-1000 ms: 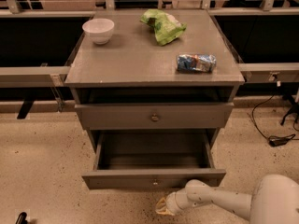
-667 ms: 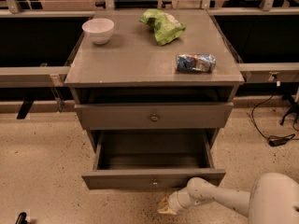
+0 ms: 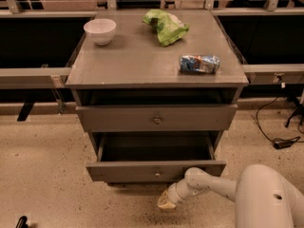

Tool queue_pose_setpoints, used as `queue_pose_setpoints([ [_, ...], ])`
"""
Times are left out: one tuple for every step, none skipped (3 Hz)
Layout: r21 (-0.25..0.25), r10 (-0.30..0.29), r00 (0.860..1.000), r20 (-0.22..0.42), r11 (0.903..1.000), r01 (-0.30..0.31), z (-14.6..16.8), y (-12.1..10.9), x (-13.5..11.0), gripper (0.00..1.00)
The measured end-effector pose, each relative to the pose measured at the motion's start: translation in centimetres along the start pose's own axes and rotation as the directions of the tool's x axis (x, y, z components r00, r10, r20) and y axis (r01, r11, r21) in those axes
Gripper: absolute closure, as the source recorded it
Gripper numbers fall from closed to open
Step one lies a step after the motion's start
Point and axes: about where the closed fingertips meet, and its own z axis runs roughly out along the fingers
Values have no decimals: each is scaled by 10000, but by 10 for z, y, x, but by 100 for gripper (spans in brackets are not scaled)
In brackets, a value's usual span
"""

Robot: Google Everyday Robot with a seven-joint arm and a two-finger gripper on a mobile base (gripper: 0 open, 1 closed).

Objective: Close middle drawer

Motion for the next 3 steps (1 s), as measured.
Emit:
queue_pose_setpoints([
  [165, -88, 10000, 11, 9998, 88, 2, -47, -9, 100],
  [-65, -134, 9997, -181, 9999, 133, 9, -43, -12, 100],
  [-128, -41, 9997, -220, 9999, 38, 11, -45, -10, 100],
])
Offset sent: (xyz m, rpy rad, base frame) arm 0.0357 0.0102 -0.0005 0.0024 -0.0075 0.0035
